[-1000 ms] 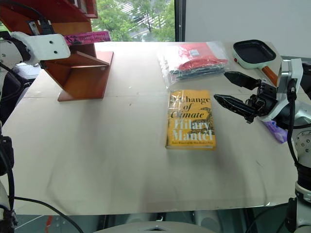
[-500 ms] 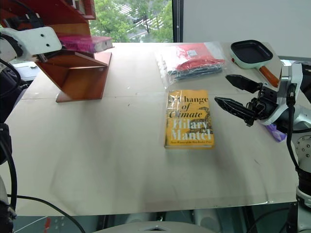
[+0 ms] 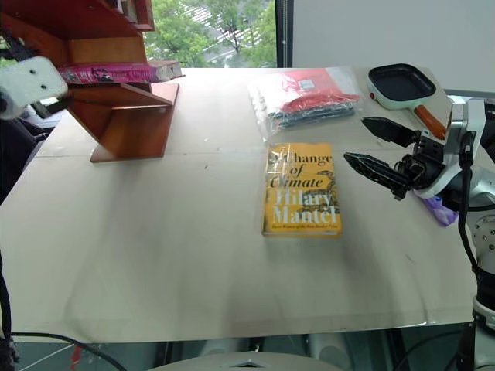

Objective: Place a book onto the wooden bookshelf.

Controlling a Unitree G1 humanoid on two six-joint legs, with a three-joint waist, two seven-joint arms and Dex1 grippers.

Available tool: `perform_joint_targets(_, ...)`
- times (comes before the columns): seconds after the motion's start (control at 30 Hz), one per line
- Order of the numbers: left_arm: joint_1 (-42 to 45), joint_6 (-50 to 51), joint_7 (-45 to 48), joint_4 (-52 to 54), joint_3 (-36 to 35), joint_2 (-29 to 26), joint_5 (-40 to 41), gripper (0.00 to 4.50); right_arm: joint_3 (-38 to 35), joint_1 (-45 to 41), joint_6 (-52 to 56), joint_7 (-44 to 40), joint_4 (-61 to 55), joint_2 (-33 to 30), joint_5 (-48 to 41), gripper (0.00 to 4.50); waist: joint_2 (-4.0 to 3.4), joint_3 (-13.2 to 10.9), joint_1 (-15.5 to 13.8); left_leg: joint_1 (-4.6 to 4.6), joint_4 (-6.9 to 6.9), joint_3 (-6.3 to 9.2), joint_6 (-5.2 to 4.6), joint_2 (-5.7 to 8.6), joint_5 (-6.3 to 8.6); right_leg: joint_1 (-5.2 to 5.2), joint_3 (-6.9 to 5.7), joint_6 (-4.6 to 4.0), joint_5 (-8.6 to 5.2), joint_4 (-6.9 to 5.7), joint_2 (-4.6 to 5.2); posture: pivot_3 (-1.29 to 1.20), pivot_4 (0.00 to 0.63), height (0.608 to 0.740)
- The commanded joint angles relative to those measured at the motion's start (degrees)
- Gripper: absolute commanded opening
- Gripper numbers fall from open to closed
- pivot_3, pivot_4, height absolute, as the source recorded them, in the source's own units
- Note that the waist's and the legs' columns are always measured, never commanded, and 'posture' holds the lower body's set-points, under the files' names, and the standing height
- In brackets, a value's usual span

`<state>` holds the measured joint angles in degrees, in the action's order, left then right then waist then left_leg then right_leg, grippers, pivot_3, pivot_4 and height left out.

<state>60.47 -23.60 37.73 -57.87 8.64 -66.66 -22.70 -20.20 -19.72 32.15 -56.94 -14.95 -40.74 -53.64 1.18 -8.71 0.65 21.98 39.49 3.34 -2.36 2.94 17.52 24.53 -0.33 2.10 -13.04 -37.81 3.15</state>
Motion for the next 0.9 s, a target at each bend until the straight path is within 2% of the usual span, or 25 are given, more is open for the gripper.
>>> perform_joint_targets(0.03, -1.93, 2.79, 1.59, 4.59, -2.80, -2.43, 2.38, 4.48, -0.77, -1.46, -0.67, -0.45, -0.68, -0.91, -0.26, 4.50, 0.03, 0.02, 0.01, 0.00, 0.00, 0.00, 0.00, 0.00, 0.00, 0.00, 0.00, 0.00, 0.00, 0.01, 0.00, 0.00, 0.150, 0.720)
perform_joint_targets(0.47, -2.80, 5.13, -6.91, 13.98, -9.15, -2.08, 5.30, 4.48, -0.77, -0.68, -0.15, -0.16, -1.48, -0.55, -0.25, 4.50, 0.07, 0.01, -0.05, 0.13, -0.01, 0.00, 0.00, 0.05, 0.00, 0.15, 0.03, 0.00, 0.00, -0.02, 0.06, 0.00, 0.150, 0.720)
perform_joint_targets(0.63, -5.22, 9.06, 0.94, 18.42, -11.55, -1.71, 11.76, 4.48, -0.85, -0.55, -0.19, 0.00, -1.67, -0.73, -0.14, 4.50, 0.07, 0.01, 0.00, 0.13, -0.01, 0.00, 0.00, 0.04, 0.00, 0.15, 0.02, 0.00, 0.00, -0.03, 0.05, 0.00, 0.150, 0.720)
perform_joint_targets(0.73, -9.33, 14.28, 9.42, 21.76, -11.90, -4.96, 14.12, 4.48, -1.16, -0.24, -0.10, -0.05, -1.86, -1.02, -0.21, 4.50, 0.07, 0.01, 0.07, 0.12, -0.01, -0.02, 0.00, 0.04, 0.00, 0.16, 0.04, 0.00, 0.00, -0.03, 0.05, 0.00, 0.150, 0.720)
perform_joint_targets(0.9, -15.64, 21.32, 15.96, 26.38, -13.16, -9.74, 15.11, 4.48, -1.31, 0.09, -0.13, 0.01, -1.96, -1.34, -0.30, 4.50, 0.07, 0.00, 0.38, 0.11, -0.05, -0.07, 0.00, 0.00, 0.00, 0.17, 0.11, -0.01, 0.00, -0.04, -0.02, 0.00, 0.150, 0.720)
